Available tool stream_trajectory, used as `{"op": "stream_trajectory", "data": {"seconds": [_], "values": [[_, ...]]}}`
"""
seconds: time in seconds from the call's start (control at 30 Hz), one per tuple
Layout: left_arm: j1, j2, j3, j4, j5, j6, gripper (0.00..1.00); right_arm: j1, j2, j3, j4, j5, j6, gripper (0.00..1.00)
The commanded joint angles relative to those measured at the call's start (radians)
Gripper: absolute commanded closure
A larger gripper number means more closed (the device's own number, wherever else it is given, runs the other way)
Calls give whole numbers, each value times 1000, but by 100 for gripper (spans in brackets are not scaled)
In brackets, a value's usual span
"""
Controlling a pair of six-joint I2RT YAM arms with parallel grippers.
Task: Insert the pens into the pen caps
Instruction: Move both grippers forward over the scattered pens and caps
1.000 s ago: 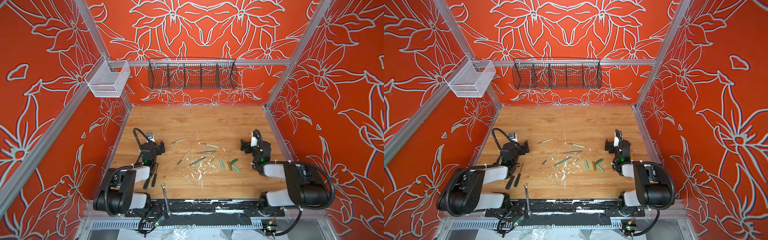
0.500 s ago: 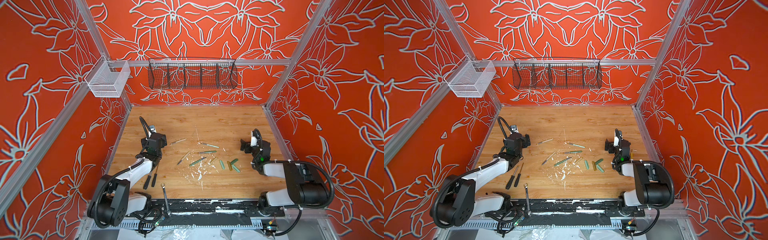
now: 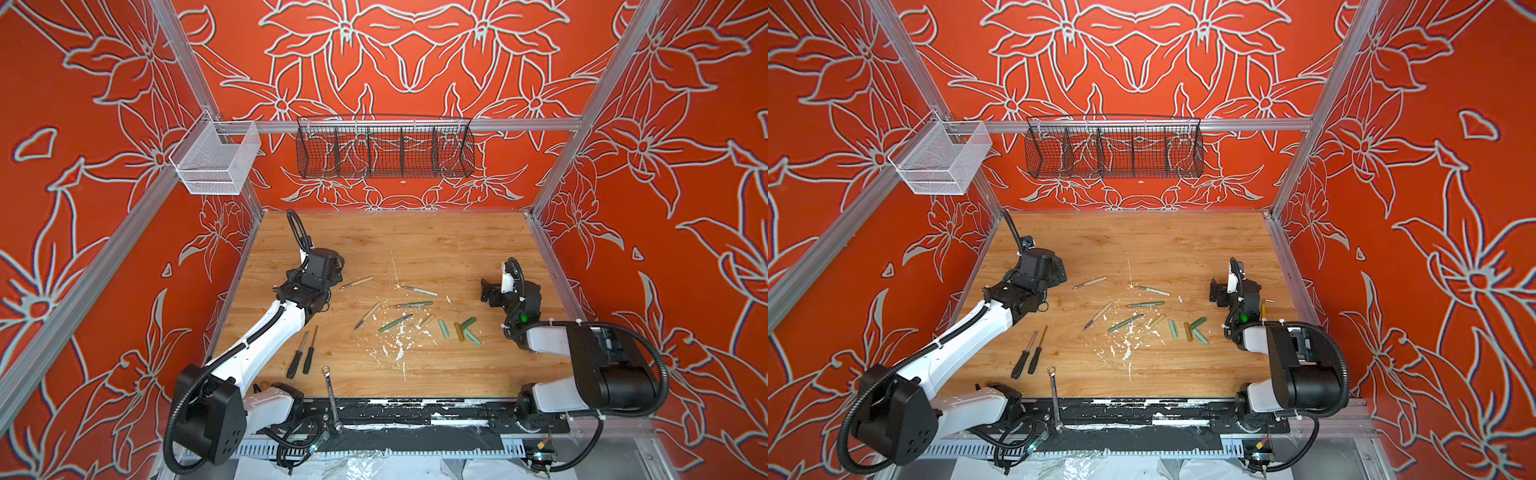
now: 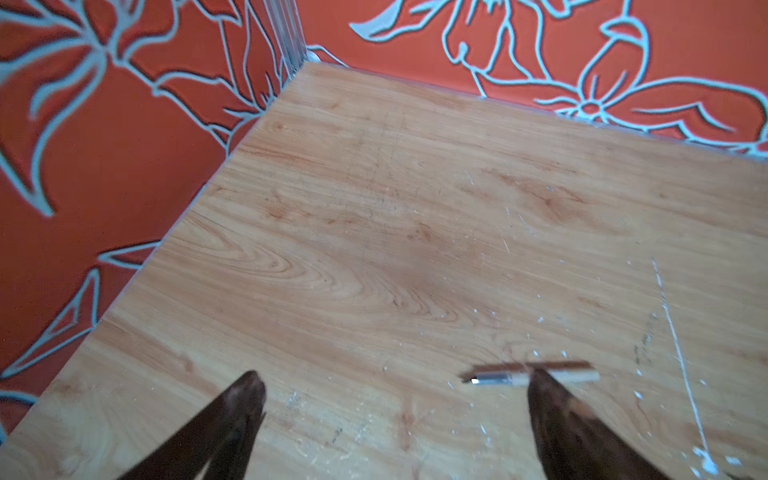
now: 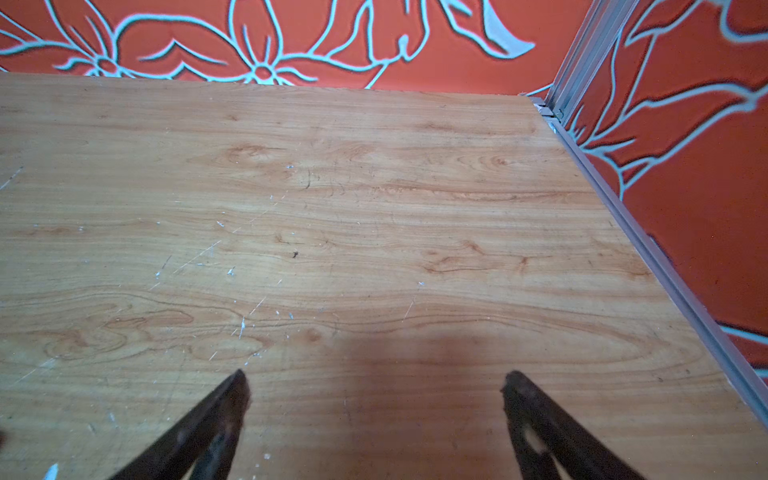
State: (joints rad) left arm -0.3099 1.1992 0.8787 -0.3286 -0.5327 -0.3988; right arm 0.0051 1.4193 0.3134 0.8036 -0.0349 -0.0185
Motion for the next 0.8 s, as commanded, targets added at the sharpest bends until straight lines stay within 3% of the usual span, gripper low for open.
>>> {"op": "stream_trajectory", "data": {"seconds": [0.0, 0.17, 0.2, 0.33, 0.5, 0.77], "values": [[-6, -32, 35, -172, 142, -38, 3, 11, -87, 49, -128, -1, -5, 3], [-9, -48, 20, -171, 193, -28, 3, 50, -142, 169, -430, 29, 45, 3], [-9, -44, 15, -154, 207, -30, 3, 63, -150, 194, -479, -13, 51, 2], [-9, 7, 25, -92, 243, -33, 3, 202, -162, 277, -634, 99, -33, 2], [-12, 117, 89, -74, 313, -52, 3, 246, -111, 438, -787, -75, 48, 2], [-79, 197, 118, -31, 290, -67, 3, 408, 81, 599, -973, -121, 70, 2]]}}
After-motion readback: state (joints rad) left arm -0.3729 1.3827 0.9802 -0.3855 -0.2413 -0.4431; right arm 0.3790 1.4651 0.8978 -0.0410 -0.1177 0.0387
